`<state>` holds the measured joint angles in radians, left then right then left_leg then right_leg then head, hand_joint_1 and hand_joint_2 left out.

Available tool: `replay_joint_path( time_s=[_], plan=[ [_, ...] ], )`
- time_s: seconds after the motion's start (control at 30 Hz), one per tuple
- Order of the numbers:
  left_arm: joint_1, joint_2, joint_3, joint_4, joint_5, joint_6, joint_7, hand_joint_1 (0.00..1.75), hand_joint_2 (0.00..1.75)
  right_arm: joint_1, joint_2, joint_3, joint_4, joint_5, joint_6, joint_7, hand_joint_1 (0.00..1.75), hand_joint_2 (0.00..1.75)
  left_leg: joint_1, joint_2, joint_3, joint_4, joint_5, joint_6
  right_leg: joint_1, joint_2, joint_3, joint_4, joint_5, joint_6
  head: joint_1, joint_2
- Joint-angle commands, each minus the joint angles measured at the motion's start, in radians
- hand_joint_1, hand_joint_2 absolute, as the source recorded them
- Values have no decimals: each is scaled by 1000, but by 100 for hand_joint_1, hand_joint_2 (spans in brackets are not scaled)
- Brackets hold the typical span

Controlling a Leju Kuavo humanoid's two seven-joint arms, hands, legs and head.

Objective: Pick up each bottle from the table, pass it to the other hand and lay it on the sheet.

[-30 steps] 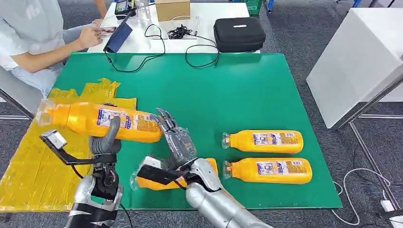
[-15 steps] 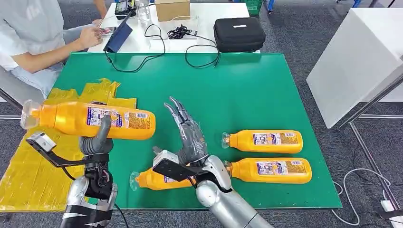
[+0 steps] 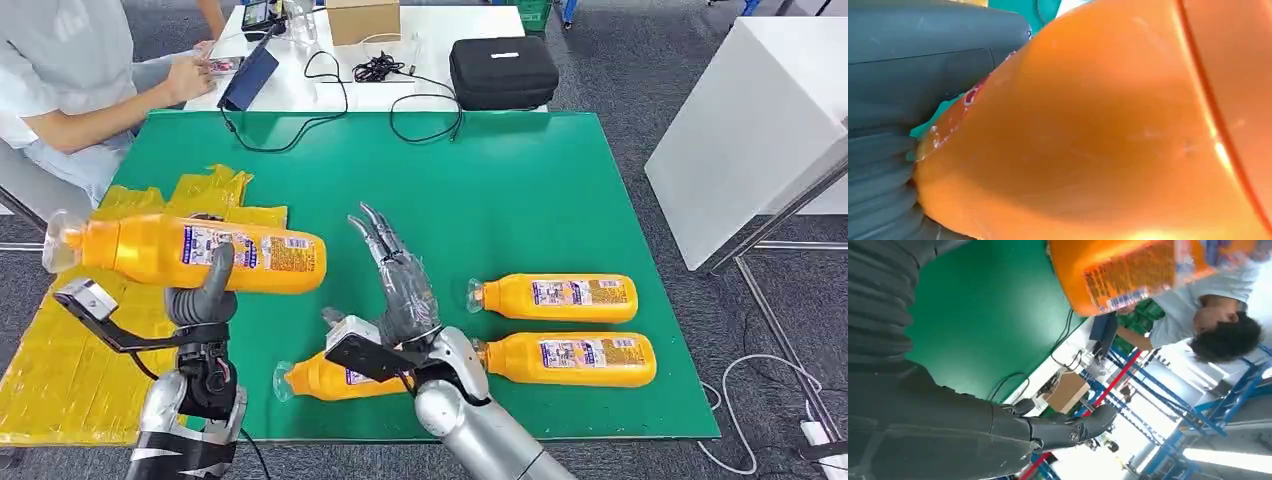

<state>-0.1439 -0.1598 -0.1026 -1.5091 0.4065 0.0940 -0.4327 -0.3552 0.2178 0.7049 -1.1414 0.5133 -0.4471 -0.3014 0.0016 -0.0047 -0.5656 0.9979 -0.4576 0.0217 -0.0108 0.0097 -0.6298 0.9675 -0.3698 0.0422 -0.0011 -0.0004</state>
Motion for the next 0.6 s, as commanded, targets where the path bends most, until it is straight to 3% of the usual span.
replay_joint_path(
  time_s=[0.03, 0.07, 0.23, 0.27, 0.3, 0.33, 0.43, 0.6],
  plan=[
    [-69, 112, -44, -34, -731, 436, -109, 175, 175, 177, -158, -166, -523, -262, 136, -55, 0, 0, 1, -6, 2, 1, -2, -1, 2, -7, 4, 0, -3, -1, 0, 0],
    [-90, 141, -44, -9, -893, 481, -48, 175, 175, 195, -166, -190, -571, -299, 158, -68, 0, 175, 1, -6, 1, 1, -1, 0, 1, -6, 3, 0, -3, -1, 0, 0],
    [-194, 248, -6, 166, -1404, 532, 126, 175, 175, 224, -207, -270, -677, -420, 265, -92, 0, 175, 0, -5, 2, 0, 0, -1, 1, -5, 4, 0, -2, -1, 0, 0],
    [-221, 294, -21, 233, -1579, 506, 207, 175, 175, 230, -221, -292, -686, -440, 276, -102, 0, 175, 0, -3, 2, -1, 0, -1, 0, -4, 3, -1, -1, -1, -1, 0],
    [-243, 315, -24, 288, -1584, 503, 203, 175, 175, 235, -230, -310, -689, -455, 294, -103, 0, 175, 0, -3, 4, -1, 0, -1, 1, -4, 5, -1, -1, -1, 0, 0],
    [-280, 372, -47, 398, -1717, 384, 321, 175, 175, 245, -244, -321, -682, -460, 324, -72, 0, 175, 0, -4, 5, -1, 0, -2, 1, -6, 7, -1, -2, -2, 0, 0],
    [-407, 394, -48, 745, -1698, 534, 241, 175, 175, 265, -242, -351, -629, -465, 371, -107, 0, 175, 1, -5, 8, -3, 1, -2, 1, -7, 9, -2, -1, -2, 0, 0],
    [-427, 382, -62, 805, -1735, 512, 268, 175, 175, 246, -234, -318, -594, -455, 387, -108, 0, 175, 0, 2, 5, -1, 0, -2, 0, 1, 3, 1, 0, -2, 0, 0]
  ],
)
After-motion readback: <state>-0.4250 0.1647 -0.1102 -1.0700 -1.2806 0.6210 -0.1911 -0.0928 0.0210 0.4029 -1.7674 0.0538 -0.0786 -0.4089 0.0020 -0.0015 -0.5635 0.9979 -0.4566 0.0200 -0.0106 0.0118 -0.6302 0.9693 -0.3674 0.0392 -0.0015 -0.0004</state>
